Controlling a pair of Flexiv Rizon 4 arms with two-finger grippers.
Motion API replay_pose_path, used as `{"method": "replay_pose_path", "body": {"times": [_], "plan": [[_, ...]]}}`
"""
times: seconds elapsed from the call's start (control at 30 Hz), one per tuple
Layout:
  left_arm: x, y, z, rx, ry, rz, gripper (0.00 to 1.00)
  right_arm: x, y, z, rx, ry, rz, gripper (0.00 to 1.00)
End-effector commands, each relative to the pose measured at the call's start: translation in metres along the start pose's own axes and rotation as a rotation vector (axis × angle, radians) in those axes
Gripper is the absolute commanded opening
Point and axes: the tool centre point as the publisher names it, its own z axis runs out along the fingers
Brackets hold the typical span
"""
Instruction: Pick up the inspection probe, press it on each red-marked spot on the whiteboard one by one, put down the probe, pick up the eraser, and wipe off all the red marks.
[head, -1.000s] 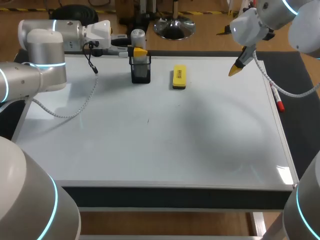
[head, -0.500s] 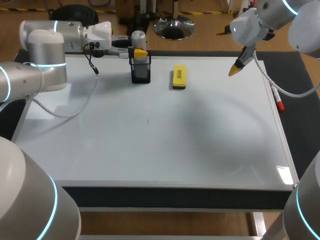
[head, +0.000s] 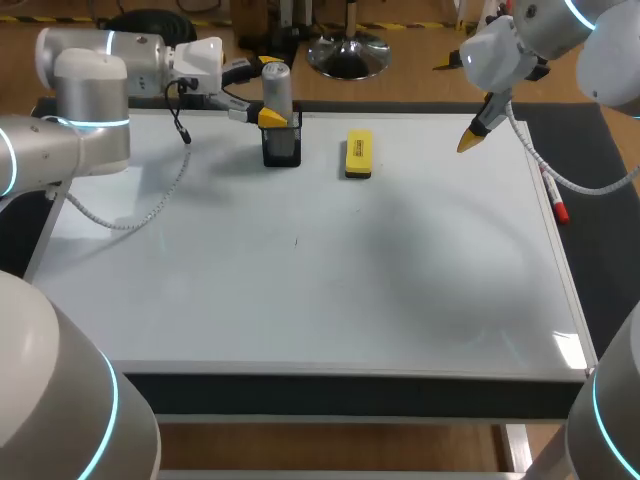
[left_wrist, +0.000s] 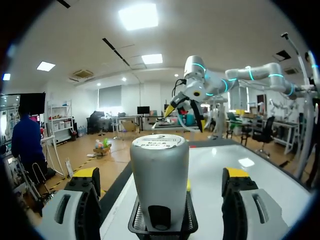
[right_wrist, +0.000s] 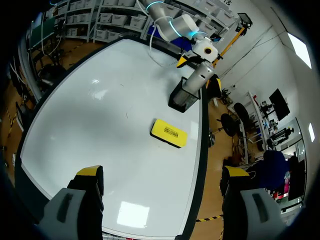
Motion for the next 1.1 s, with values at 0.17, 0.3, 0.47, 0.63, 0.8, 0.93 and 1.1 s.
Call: {"method": "replay_pose_path", "body": {"times": [0.17,0.3,0.47,0.63,0.8,0.93,1.1], "plan": [[0.011,-0.013,-0.014,-0.088,-0.024,0.029,1.00,0.000,0.000,0.000,0.002,0.002,-0.001,1.00],[0.014,-0.014,-0.023,-0.133,-0.033,0.042,1.00,0.000,0.000,0.000,0.002,0.002,-0.001,1.00],[0.019,-0.016,-0.035,-0.160,-0.044,0.051,1.00,0.000,0.000,0.000,0.002,0.002,-0.001,1.00],[0.026,-0.020,-0.046,-0.203,-0.063,0.067,1.00,0.000,0.000,0.000,0.002,0.002,-0.001,1.00],[0.034,-0.023,-0.057,-0.243,-0.088,0.081,1.00,0.000,0.000,0.000,0.002,0.002,-0.001,1.00],[0.038,-0.026,-0.066,-0.255,-0.112,0.080,1.00,0.000,0.000,0.000,0.002,0.002,-0.001,1.00],[0.043,-0.032,-0.078,-0.278,-0.154,0.087,1.00,0.000,0.000,0.000,0.002,0.002,-0.001,1.00]]}}
